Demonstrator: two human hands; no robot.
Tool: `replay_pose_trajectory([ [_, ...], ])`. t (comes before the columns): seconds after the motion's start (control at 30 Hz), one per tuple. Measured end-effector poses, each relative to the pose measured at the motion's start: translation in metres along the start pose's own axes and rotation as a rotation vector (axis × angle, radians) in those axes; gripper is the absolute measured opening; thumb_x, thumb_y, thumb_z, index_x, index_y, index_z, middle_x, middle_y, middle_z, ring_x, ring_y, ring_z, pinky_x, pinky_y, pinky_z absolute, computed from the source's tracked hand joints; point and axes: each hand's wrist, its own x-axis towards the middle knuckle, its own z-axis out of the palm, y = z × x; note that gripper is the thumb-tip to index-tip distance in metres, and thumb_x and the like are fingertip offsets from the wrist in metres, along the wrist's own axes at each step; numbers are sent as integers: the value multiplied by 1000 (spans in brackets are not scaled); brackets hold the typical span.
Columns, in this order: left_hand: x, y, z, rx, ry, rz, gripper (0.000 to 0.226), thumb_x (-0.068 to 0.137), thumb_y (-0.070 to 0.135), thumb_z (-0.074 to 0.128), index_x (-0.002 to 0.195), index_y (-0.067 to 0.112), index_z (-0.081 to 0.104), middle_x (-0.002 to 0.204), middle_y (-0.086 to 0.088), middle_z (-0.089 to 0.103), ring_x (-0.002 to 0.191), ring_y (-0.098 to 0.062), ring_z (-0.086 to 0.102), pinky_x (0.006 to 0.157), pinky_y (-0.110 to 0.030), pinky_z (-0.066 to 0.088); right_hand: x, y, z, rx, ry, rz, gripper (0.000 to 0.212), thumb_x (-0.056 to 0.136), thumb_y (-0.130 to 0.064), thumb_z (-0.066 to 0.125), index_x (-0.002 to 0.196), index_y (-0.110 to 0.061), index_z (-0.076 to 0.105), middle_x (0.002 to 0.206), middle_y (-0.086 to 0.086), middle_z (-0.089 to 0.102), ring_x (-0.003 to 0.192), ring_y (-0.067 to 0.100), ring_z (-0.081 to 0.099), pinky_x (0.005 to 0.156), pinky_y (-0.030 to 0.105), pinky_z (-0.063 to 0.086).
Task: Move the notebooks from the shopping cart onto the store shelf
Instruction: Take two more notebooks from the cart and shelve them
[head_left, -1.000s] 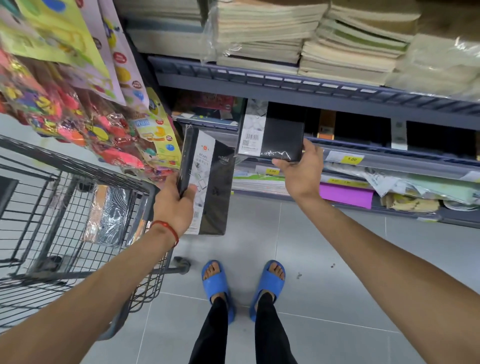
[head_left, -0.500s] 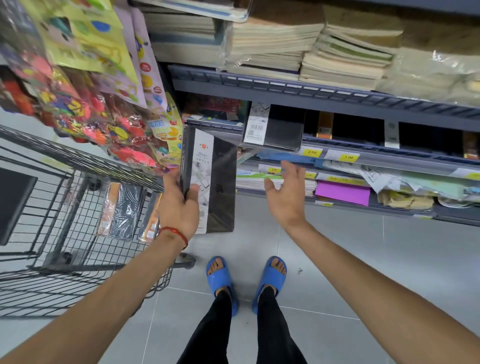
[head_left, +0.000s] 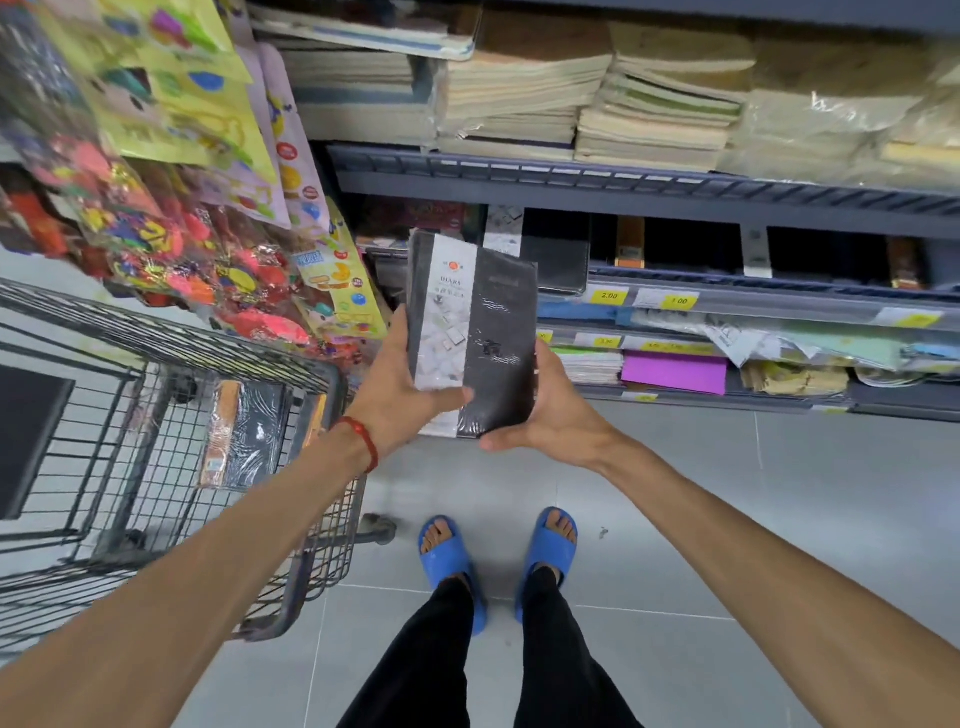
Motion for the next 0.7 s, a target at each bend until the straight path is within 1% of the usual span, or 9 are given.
replay_pose_trajectory([
  [0.07,9,-1,4,105,-90,5,114,54,10,96,141,29,25,136,7,55,124,-12,57,93,-41,54,2,7,-8,-75,22,-3,136,31,-42,103,145,-37,28,140,-1,44,135,19,42,109,46,44],
  [0.13,18,-4,8,201,-130,8,136,39,27,101,144,38,16,139,2,48,124,-25,56,77,-55,56,0,8,-20,-132,47,-17,140,34,-27,101,148,-35,20,139,-5,37,136,17,35,113,38,38],
  [0.2,27,-7,14,268,-159,36,136,35,26,99,143,35,16,137,0,48,124,-23,56,81,-52,57,0,9,-33,-163,69,-34,139,38,-17,100,149,-30,17,136,-5,35,132,16,32,110,31,35],
  [0.3,41,-10,26,280,-182,9,140,34,25,96,145,36,11,141,3,47,131,-14,49,103,-46,49,3,12,-44,-199,138,-52,133,39,-15,100,148,-25,24,132,0,41,127,15,34,106,29,37],
  [0.43,61,-15,39,444,-194,-1,168,39,26,98,150,26,-28,161,-3,12,149,-19,15,121,-40,23,8,25,-49,-163,236,-53,130,40,-17,100,147,-30,27,133,1,43,128,13,42,111,31,41],
  [0.47,67,-19,39,473,-196,5,166,41,23,98,150,22,-28,160,-4,11,148,-18,15,120,-37,23,10,27,-49,-157,261,-60,128,41,-18,100,147,-30,29,133,2,43,128,13,44,111,33,41],
  [0.53,78,-25,39,469,-179,56,158,38,27,96,155,23,-9,152,-5,27,141,-19,30,116,-39,33,14,33,-50,-155,305,-77,122,44,-23,100,145,-32,33,134,0,45,128,12,45,111,36,43],
  [0.6,86,-32,39,423,-151,123,140,38,29,95,153,27,13,138,1,43,130,-16,46,108,-41,45,18,37,-50,-153,342,-93,115,47,-26,99,144,-33,36,134,-3,47,128,12,46,110,40,44],
  [0.7,89,-43,40,383,-95,178,114,52,26,92,148,30,31,132,10,54,122,-8,55,102,-37,50,24,44,-48,-140,406,-147,104,57,-28,95,144,-33,39,135,-7,52,129,13,50,106,42,48],
])
